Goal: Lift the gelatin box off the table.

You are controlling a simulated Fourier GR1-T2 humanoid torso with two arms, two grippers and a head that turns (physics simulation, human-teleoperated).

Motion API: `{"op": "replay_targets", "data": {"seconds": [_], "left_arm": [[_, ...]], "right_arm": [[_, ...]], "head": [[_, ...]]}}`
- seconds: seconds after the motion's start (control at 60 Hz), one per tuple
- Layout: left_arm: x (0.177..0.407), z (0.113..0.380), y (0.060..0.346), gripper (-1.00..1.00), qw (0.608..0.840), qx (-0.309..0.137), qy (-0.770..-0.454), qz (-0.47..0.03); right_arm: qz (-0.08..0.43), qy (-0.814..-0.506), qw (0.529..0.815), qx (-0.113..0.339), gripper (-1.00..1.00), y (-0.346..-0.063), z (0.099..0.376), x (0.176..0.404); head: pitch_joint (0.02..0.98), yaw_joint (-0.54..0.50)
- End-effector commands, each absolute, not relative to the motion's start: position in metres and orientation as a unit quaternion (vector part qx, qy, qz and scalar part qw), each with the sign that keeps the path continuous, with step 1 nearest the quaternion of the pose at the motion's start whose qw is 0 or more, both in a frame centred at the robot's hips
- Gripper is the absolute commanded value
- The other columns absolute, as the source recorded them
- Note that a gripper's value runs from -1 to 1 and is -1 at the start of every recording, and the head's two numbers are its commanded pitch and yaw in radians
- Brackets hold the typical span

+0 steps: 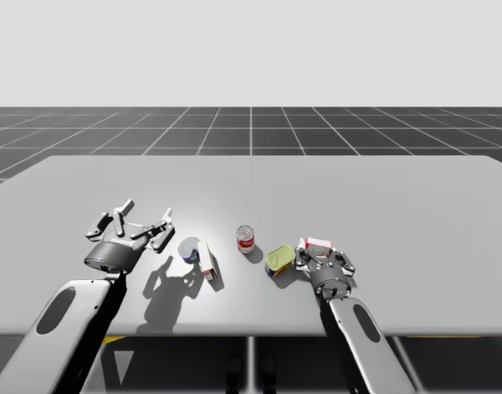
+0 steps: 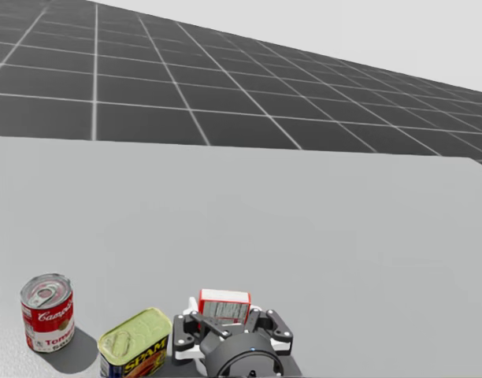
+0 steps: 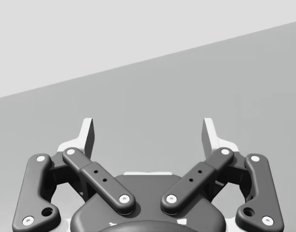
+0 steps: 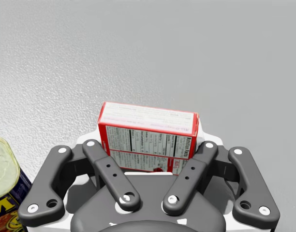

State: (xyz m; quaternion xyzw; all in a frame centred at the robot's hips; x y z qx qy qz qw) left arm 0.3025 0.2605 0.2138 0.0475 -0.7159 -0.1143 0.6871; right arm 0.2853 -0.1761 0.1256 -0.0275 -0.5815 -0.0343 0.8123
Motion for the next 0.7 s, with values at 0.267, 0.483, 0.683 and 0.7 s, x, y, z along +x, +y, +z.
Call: {"op": "replay_targets", "data": {"seconds": [0.267,0.483,0.683,0.7], "left_arm": [[0.302,0.213,0.259,-1.00,0.687,0.046,-0.716,-0.113],[0.302,0.213,0.260,-1.00,0.688,0.046,-0.716,-0.112],[0.302,0.214,0.261,-1.00,0.687,0.044,-0.717,-0.109],[0.303,0.214,0.261,-1.00,0.687,0.044,-0.717,-0.108]], "right_arm": [[-0.073,-0.587,0.804,-0.062,1.00,-0.184,0.117,0.283],[-0.048,-0.636,0.767,-0.073,1.00,-0.186,0.144,0.283],[-0.027,-0.678,0.730,-0.077,0.98,-0.189,0.185,0.286],[-0.026,-0.681,0.728,-0.074,0.98,-0.189,0.187,0.286]], "head": [[0.450,-0.38],[0.455,-0.39],[0.450,-0.38],[0.449,-0.38]]}}
